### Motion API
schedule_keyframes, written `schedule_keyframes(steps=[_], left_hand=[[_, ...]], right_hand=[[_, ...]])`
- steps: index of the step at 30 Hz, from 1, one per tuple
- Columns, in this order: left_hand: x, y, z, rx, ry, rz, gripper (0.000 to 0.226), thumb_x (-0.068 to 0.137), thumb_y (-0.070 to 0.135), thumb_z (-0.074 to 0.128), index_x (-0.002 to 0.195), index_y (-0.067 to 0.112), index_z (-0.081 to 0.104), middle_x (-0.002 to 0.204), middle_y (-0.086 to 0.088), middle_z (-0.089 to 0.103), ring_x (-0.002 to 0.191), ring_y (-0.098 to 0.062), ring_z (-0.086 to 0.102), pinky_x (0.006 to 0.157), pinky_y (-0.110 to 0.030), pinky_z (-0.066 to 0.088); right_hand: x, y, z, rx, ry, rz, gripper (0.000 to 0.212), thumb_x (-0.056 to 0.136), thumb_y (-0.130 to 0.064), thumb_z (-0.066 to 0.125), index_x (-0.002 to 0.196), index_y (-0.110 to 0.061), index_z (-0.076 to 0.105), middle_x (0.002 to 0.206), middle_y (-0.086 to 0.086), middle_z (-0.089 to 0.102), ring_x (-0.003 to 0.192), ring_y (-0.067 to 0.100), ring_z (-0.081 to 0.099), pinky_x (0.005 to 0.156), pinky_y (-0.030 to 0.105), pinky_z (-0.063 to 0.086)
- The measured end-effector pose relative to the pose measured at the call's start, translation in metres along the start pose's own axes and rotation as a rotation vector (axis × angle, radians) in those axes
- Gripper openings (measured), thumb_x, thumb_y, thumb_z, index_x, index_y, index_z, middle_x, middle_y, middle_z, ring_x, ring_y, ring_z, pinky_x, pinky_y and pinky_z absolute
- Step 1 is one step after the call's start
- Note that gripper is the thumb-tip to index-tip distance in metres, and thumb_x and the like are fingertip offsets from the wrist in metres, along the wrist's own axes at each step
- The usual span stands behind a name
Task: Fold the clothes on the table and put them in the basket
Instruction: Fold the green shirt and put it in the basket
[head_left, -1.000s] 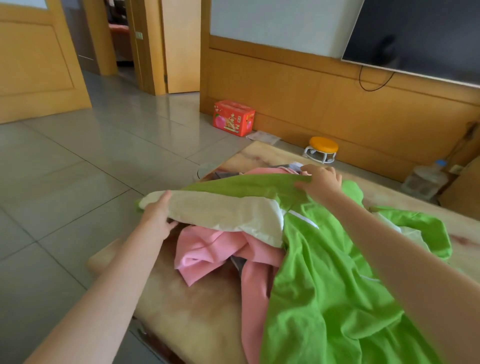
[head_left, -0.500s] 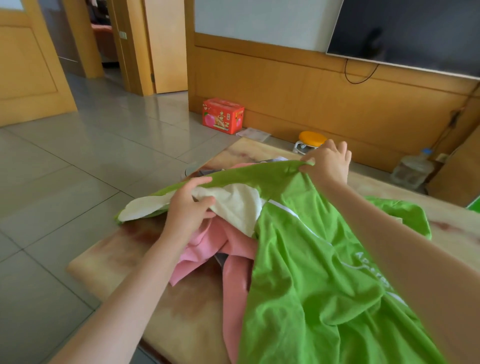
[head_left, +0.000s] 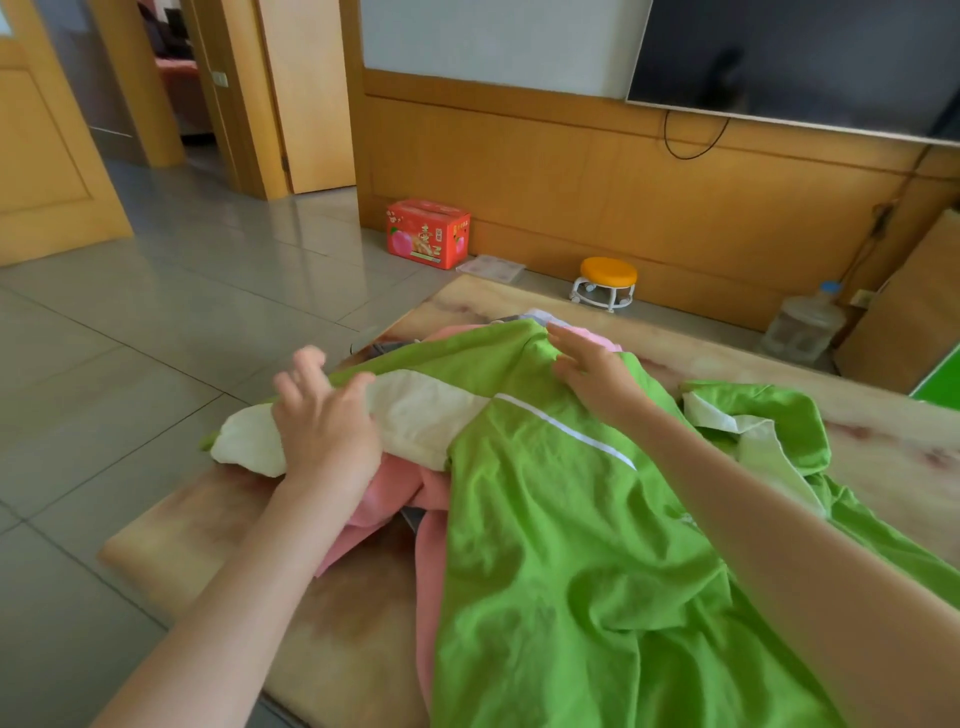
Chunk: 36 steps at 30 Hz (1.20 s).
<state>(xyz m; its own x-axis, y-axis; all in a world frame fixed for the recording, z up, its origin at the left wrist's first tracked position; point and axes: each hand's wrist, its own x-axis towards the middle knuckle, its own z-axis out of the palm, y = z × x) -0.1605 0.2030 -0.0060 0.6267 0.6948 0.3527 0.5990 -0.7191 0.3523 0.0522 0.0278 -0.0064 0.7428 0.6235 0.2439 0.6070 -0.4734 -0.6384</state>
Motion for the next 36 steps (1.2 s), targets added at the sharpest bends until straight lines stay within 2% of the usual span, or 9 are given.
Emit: schedule_keyframes(steps=[2,5,8,12,17,22,27,30,36], left_hand=[[0.001,0.021,0.000,-0.160,0.037,0.187,0.033,0.089,0.018,0.061,0.122,0.022,0.064,0.148,-0.011,0.024,0.132,-0.032,0.027,0.104,-0.041,0.028],[0.000,0.060,0.011,-0.370,-0.234,0.457,0.039,0.096,0.027,0.051,0.135,0.024,0.052,0.153,-0.005,0.030,0.143,-0.021,0.022,0.113,-0.033,0.020],[-0.005,0.083,0.031,-0.202,-0.405,0.645,0.050,0.099,0.040,0.040,0.147,0.031,0.029,0.159,-0.001,0.011,0.147,-0.017,0.004,0.116,-0.038,0.012],[-0.004,0.087,0.052,-0.010,-0.593,0.579,0.063,0.097,0.047,0.037,0.151,0.033,0.008,0.160,-0.002,-0.005,0.147,-0.019,-0.004,0.118,-0.043,0.010],[-0.007,0.086,0.055,-0.004,-0.545,0.565,0.063,0.097,0.046,0.039,0.151,0.031,0.010,0.160,-0.001,-0.003,0.147,-0.019,-0.002,0.118,-0.044,0.009],[0.000,0.104,0.051,-0.083,-0.376,0.563,0.051,0.099,0.037,0.042,0.147,0.025,0.030,0.158,-0.002,0.017,0.146,-0.019,0.010,0.116,-0.036,0.014],[0.024,0.142,0.063,-0.169,-0.282,0.620,0.044,0.099,0.024,0.046,0.142,0.020,0.039,0.152,0.000,0.033,0.142,-0.017,0.023,0.114,-0.034,0.019],[0.041,0.165,0.075,-0.205,-0.271,0.639,0.043,0.098,0.011,0.044,0.140,0.017,0.042,0.148,-0.001,0.040,0.137,-0.018,0.034,0.111,-0.032,0.023],[0.077,0.183,0.092,0.017,-0.312,0.558,0.060,0.091,-0.009,0.034,0.140,0.026,0.041,0.145,-0.001,0.044,0.137,-0.017,0.034,0.116,-0.046,0.010]], right_hand=[[-0.006,-0.001,-0.013,0.050,0.060,-0.002,0.042,0.091,0.002,0.052,0.132,-0.009,0.055,0.130,0.006,0.058,0.114,0.016,0.056,0.095,0.017,0.038],[-0.015,0.013,-0.036,0.070,0.192,0.064,0.038,0.091,0.002,0.051,0.126,-0.011,0.061,0.125,0.003,0.062,0.112,0.023,0.060,0.090,0.022,0.042],[-0.029,0.039,-0.055,0.098,0.191,0.196,0.039,0.088,0.004,0.054,0.122,-0.014,0.063,0.124,0.006,0.063,0.107,0.034,0.062,0.086,0.034,0.050],[-0.052,0.068,-0.060,0.057,0.067,0.215,0.036,0.091,-0.001,0.058,0.123,-0.015,0.063,0.127,0.001,0.060,0.096,0.012,0.059,0.060,0.006,0.042],[-0.059,0.074,-0.049,0.108,0.036,0.218,0.035,0.092,-0.005,0.059,0.126,-0.015,0.061,0.124,0.003,0.062,0.110,0.014,0.059,0.085,0.018,0.041],[-0.054,0.080,-0.051,0.142,0.079,0.215,0.036,0.092,-0.002,0.056,0.126,-0.013,0.061,0.124,0.001,0.061,0.098,0.013,0.061,0.077,0.015,0.041],[-0.052,0.114,-0.066,0.090,0.132,0.297,0.041,0.088,0.008,0.051,0.123,-0.009,0.062,0.126,0.007,0.062,0.117,0.026,0.058,0.099,0.032,0.043],[-0.048,0.133,-0.076,-0.036,0.087,0.289,0.045,0.088,0.010,0.050,0.128,-0.008,0.059,0.130,0.008,0.059,0.122,0.024,0.053,0.097,0.023,0.036],[-0.018,0.150,-0.079,-0.145,0.020,0.317,0.048,0.091,0.002,0.048,0.132,-0.022,0.056,0.128,0.008,0.061,0.112,0.030,0.058,0.092,0.039,0.049]])
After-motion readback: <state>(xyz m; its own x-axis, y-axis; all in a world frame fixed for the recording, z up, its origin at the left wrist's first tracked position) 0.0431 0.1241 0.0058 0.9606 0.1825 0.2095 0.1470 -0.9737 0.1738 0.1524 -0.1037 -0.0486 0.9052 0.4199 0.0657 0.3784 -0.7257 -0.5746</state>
